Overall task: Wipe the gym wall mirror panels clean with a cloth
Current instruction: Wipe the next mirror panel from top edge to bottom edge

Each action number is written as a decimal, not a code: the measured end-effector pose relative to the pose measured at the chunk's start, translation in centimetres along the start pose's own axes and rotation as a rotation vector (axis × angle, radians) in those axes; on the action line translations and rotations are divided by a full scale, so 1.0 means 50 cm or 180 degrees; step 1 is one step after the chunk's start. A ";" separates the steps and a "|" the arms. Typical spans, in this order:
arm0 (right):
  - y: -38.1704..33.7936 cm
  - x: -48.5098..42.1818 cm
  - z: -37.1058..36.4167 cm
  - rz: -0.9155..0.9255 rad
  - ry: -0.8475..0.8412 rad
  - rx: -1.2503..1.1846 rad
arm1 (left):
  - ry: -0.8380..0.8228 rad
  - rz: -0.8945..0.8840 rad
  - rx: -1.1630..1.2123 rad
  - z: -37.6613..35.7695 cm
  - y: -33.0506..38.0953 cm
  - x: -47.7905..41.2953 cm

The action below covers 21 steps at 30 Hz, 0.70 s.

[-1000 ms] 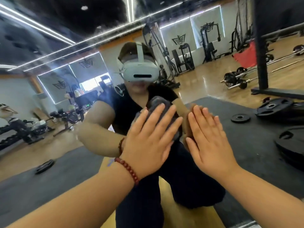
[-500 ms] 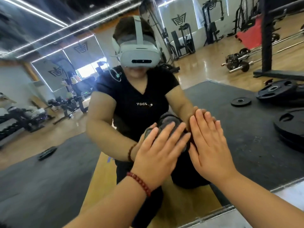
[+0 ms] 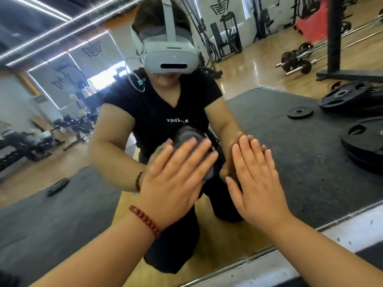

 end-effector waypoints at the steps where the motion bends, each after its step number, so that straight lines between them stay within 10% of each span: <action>1: -0.003 0.001 -0.004 -0.0037 0.0008 -0.0003 | 0.0101 0.0311 0.0025 0.012 -0.017 -0.012; 4: -0.006 0.007 -0.015 -0.0114 0.0037 -0.0003 | 0.0432 0.1254 0.0233 0.019 -0.036 -0.032; 11: 0.001 0.085 -0.042 -0.0102 -0.0026 -0.0080 | -0.0206 -0.0171 0.0179 -0.049 0.110 0.084; 18: -0.006 0.208 -0.059 -0.0394 -0.0614 -0.0041 | 0.0381 0.1309 0.0520 -0.026 0.085 0.011; 21: 0.004 0.229 -0.068 -0.0309 -0.0725 0.0006 | 0.0075 0.0591 0.0403 -0.071 0.167 0.056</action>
Point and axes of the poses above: each hand's wrist, its own x-axis away from the middle knuckle, its own z-axis out of the back of the hand, y = z × x, the point moved 1 cm from there along -x, towards the middle knuckle, and after that the axes turned 1 degree about -z, right-handed, at the moved point
